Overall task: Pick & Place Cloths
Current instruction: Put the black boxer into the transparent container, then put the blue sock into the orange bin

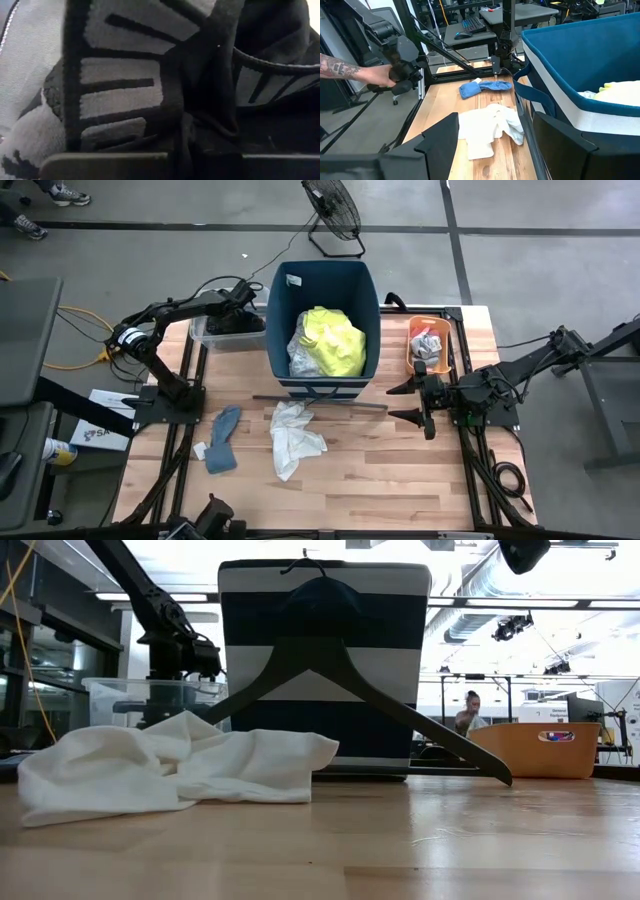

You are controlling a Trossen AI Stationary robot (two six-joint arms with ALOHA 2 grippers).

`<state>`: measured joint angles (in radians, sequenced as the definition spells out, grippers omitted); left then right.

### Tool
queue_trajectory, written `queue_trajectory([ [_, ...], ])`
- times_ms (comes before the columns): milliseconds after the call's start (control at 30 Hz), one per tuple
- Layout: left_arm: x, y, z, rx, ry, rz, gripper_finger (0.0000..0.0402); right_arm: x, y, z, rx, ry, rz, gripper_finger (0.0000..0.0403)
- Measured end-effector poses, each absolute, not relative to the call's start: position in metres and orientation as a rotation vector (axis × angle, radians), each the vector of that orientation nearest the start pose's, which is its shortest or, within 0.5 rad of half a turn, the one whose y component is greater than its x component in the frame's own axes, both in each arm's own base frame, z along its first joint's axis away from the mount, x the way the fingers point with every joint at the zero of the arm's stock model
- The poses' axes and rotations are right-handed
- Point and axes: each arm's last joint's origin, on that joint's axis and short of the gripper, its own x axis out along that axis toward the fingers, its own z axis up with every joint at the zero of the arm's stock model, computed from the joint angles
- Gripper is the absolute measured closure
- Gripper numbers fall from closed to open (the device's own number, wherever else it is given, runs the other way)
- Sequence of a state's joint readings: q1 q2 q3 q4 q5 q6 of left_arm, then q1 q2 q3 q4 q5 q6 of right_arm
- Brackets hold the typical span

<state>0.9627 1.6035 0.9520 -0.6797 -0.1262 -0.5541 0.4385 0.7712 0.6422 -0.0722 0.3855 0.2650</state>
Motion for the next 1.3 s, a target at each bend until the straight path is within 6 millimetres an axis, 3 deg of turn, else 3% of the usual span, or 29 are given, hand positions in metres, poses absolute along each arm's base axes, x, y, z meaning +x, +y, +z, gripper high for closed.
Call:
queue_trajectory([
  [300,0.160,0.234,0.177,-1.025,1.019,1.236,0.0280,0.162,0.064,0.297,0.184,0.190,0.028,0.0156],
  [533,0.166,0.242,0.211,-0.992,0.990,1.215,0.0212,0.162,0.064,0.297,0.184,0.190,0.028,0.0156],
  [1067,0.170,0.248,0.308,-0.922,0.991,1.212,0.0204,0.162,0.064,0.297,0.184,0.190,0.028,0.0156],
  [1300,0.170,0.227,0.345,-0.871,1.022,1.160,0.0204,0.162,0.064,0.297,0.184,0.190,0.028,0.0156],
])
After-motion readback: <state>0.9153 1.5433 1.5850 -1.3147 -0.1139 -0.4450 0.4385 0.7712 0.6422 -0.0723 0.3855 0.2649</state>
